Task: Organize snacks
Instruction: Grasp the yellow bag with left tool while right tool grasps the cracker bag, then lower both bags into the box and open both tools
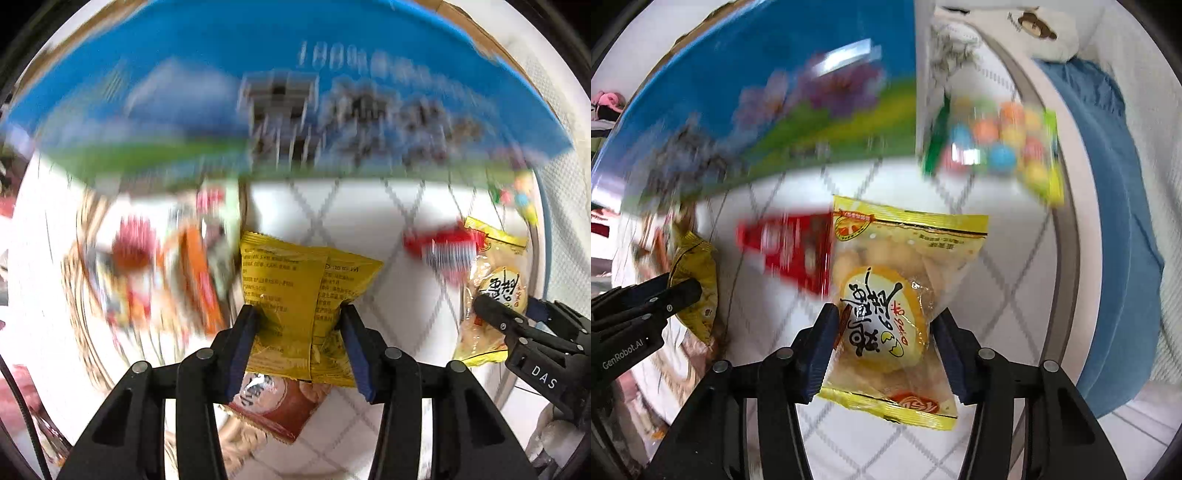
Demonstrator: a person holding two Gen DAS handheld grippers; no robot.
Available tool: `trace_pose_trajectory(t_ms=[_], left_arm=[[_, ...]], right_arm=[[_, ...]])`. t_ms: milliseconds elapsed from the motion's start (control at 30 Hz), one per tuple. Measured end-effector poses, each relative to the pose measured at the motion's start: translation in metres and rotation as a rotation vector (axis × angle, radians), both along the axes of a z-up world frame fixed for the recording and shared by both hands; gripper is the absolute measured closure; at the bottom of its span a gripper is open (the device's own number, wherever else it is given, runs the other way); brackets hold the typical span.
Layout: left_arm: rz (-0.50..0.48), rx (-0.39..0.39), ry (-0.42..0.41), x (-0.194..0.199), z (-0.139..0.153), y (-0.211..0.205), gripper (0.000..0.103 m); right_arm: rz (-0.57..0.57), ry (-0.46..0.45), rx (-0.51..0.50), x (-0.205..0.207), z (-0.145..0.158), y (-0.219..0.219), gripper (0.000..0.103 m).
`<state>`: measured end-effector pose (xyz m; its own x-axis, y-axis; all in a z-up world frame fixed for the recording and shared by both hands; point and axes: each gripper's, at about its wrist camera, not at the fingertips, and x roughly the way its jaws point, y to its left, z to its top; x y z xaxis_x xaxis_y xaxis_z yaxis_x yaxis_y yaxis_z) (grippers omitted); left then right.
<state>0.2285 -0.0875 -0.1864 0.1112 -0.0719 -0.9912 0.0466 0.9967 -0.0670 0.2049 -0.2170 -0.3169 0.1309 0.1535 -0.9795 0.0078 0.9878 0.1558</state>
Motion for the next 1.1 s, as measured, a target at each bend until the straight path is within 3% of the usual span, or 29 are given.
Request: trace_pose_trajectory(t_ms=[233,367,533,600,667,767,1000,1100], left_arm=[[-0.004,-0.043,0.069,-0.045,-0.023,-0.003,0.056],[-0.006,-0.041,0.103,-0.039,-0.041,-0.009,0.044],[0.026,-0.061,0.114,-0.038,-0.051,-0.009,0.045],[0.036,-0.063,0.105,-0.04,-0.044,-0.002,0.051],[0.043,-0.068,0.09,-0.044,-0.035,-0.003,0.055],[0.051,-0.085,0.074,-0.051,-0.017,0.009,0.056],[0.06,-0.14,0.026,-0.064,0.028,0.021,0.057],[0.067,-0.19,-0.011,-0.061,0.063,0.019,0.057]], right_arm=[[0.034,0.097,0.044,-0.055,-0.015,0.004,0.048],[-0.007,0.101,0.05,-0.058,-0.025,0.001,0.044],[-0.05,0.104,0.06,-0.052,-0.04,-0.001,0.041],[-0.057,0.098,0.064,-0.056,-0.041,-0.002,0.042],[-0.06,0.083,0.068,-0.059,-0.038,-0.003,0.05],[-0.053,0.051,0.065,-0.066,-0.027,-0.001,0.056],[-0.044,-0.011,0.135,-0.069,0.012,0.0,0.059],[-0.032,-0.054,0.187,-0.065,0.04,0.007,0.059]])
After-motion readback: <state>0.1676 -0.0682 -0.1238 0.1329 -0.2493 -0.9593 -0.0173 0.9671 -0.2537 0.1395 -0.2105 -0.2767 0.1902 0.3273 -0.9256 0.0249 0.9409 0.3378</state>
